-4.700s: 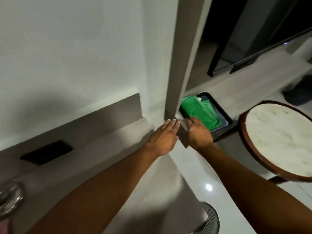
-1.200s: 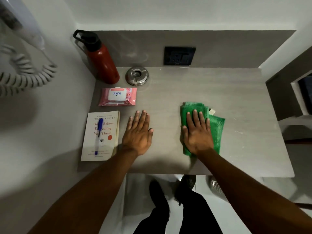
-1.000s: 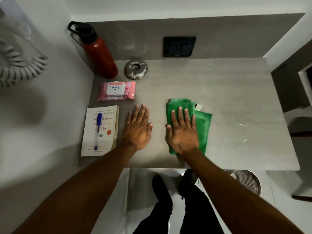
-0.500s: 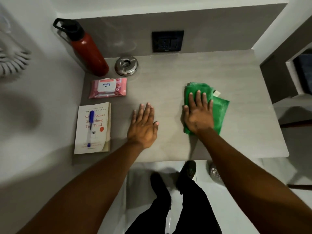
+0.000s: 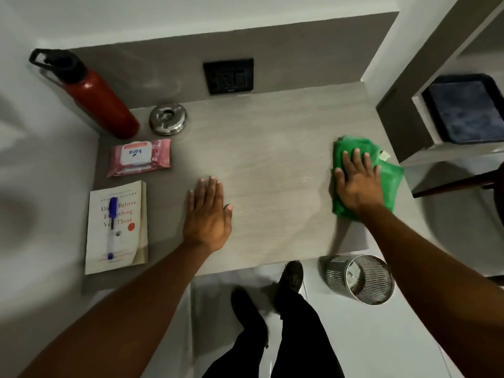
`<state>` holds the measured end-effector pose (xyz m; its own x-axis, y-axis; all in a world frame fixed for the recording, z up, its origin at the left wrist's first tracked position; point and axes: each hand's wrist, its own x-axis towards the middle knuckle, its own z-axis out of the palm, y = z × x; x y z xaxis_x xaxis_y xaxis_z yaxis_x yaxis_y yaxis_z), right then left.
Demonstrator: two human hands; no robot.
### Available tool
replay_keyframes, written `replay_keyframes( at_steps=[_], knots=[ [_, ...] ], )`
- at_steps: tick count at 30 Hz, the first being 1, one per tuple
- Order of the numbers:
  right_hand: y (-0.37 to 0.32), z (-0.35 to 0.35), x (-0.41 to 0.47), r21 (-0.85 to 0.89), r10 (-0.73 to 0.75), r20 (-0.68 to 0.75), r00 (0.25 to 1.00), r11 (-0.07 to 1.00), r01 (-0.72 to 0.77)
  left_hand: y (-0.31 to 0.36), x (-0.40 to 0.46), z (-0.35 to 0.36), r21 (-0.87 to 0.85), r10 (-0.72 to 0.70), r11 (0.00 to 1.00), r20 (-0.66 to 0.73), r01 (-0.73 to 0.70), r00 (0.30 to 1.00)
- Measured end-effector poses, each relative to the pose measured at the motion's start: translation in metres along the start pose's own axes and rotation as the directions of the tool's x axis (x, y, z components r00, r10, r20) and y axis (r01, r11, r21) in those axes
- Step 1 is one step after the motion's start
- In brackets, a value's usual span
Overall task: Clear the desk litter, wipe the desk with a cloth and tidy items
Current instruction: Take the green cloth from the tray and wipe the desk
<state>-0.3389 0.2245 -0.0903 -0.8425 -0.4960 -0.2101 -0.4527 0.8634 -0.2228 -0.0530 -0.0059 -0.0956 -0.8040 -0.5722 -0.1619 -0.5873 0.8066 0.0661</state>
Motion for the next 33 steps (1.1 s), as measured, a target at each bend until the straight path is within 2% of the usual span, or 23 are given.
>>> replay_keyframes(
  at_steps=[3, 5, 8, 11, 15, 20, 23, 26, 28, 30, 33],
  knots=[
    [-0.05, 0.017, -0.009, 0.03, 0.006, -0.043, 0.999, 1.0, -0.005, 0.009, 0.002, -0.002, -0.005, 0.012, 1.0, 0.002, -0.012, 1.0],
    [-0.07, 0.031, -0.048, 0.024, -0.11, -0.061, 0.992, 0.993, 0.112, 0.015, 0.005, -0.001, 0.001, 0.031, 1.0, 0.0, -0.031, 1.0],
    [-0.054, 0.046, -0.101, 0.004, -0.253, -0.051, 0.966, 0.967, 0.254, 0.019, 0.008, 0.002, 0.0, 0.052, 0.999, -0.022, -0.052, 0.998],
    [0.002, 0.039, -0.105, 0.021, -0.159, -0.061, 0.985, 0.987, 0.16, 0.018, 0.009, 0.004, 0.004, 0.057, 0.998, -0.05, -0.057, 0.997],
    [0.059, 0.009, -0.053, 0.026, 0.038, -0.083, 0.996, 0.999, -0.036, 0.027, 0.009, 0.004, -0.012, 0.016, 1.0, -0.047, -0.017, 0.999],
    [0.037, -0.015, 0.053, 0.045, 0.121, -0.081, 0.989, 0.992, -0.118, 0.047, 0.013, 0.001, -0.032, -0.07, 0.997, -0.039, 0.069, 0.997],
    [-0.007, -0.013, 0.07, 0.043, 0.024, -0.056, 0.998, 0.999, -0.021, 0.048, 0.014, 0.002, -0.015, -0.081, 0.997, -0.04, 0.08, 0.996],
    [-0.036, 0.004, 0.022, 0.016, -0.223, -0.043, 0.974, 0.974, 0.224, 0.047, 0.016, 0.004, 0.004, -0.065, 0.998, -0.046, 0.065, 0.997],
    [-0.029, 0.012, -0.022, -0.006, -0.311, -0.029, 0.95, 0.951, 0.311, 0.045, 0.017, 0.002, 0.01, -0.042, 0.999, -0.042, 0.043, 0.998],
    [-0.003, 0.011, -0.042, 0.014, -0.232, -0.03, 0.972, 0.973, 0.232, 0.043, 0.02, 0.001, 0.004, -0.039, 0.999, -0.038, 0.039, 0.999],
    [0.024, -0.004, -0.018, 0.023, -0.086, -0.032, 0.996, 0.996, 0.087, 0.045, 0.02, 0.0, 0.007, -0.042, 0.999, -0.044, 0.042, 0.998]
  ],
)
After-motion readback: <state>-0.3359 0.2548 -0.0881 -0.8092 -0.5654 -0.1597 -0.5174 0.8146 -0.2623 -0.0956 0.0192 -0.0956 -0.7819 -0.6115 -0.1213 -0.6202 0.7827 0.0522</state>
